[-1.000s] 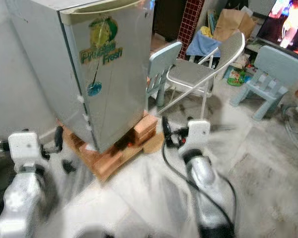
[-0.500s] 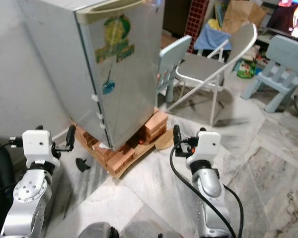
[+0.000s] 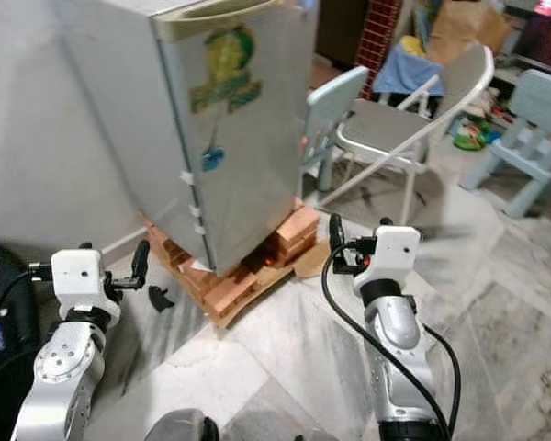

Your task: Restocking fridge

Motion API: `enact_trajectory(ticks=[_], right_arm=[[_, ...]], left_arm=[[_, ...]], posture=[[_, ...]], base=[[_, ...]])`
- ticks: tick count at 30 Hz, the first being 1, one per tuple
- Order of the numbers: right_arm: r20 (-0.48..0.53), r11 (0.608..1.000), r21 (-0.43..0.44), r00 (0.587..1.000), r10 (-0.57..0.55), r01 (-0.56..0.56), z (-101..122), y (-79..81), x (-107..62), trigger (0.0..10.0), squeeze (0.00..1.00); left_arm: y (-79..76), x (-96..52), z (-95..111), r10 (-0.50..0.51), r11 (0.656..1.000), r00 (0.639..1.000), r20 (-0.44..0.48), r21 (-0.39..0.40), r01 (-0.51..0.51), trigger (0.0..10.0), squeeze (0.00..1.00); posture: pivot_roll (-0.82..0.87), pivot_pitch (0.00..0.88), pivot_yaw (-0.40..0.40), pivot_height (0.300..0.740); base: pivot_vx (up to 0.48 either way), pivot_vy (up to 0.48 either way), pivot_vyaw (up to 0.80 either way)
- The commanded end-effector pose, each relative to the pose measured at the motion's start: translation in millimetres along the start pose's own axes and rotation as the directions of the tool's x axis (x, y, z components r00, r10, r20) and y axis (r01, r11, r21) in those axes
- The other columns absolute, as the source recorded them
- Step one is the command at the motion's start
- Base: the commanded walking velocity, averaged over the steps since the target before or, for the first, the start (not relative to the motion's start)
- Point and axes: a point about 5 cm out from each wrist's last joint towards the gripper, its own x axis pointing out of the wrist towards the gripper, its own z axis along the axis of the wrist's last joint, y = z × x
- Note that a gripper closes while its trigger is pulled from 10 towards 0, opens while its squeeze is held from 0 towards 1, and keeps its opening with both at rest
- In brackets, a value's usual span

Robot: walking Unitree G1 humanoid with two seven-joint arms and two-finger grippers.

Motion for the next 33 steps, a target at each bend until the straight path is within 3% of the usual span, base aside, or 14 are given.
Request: enact_trajectory(ticks=[1,6,19,33], right_arm=[[-0.001,1.0,-0.008,1.0,0.013,-0.013,1.5,1.9,-0.1,10.0,0.0],[0.003,1.0,-0.016,1.0,0.014,-0.014,1.9,1.5,-1.0,10.0,0.0],[-0.005,0.999,-0.03,1.0,0.031,-0.031,0.1,3.2,0.4,10.0,0.0],[-0.004,0.998,-0.034,0.999,0.047,-0.047,1.6,3.6,4.3,10.0,0.0]], left_arm=[[-0.9,0.5,5.7,-0.014,1.0,1.0,0.02,0.005,0.014,10.0,0.0],[-5.5,1.1,9.4,-0.054,0.998,0.997,0.05,0.014,0.054,10.0,0.0],[-9.5,0.1,9.8,-0.058,0.998,0.997,0.054,0.001,0.058,10.0,0.0],[-8.8,-2.2,6.4,-0.014,1.0,0.999,0.038,-0.009,0.015,10.0,0.0]], posture=[[0.14,0.0,-0.046,0.74],[0.13,0.0,-0.047,0.74],[0.14,0.0,-0.059,0.74],[0.15,0.0,-0.076,0.74]], base=[[0.255,0.405,-0.8],[0.342,0.285,-0.74],[0.429,0.0,0.0],[0.0,0.0,0.0]])
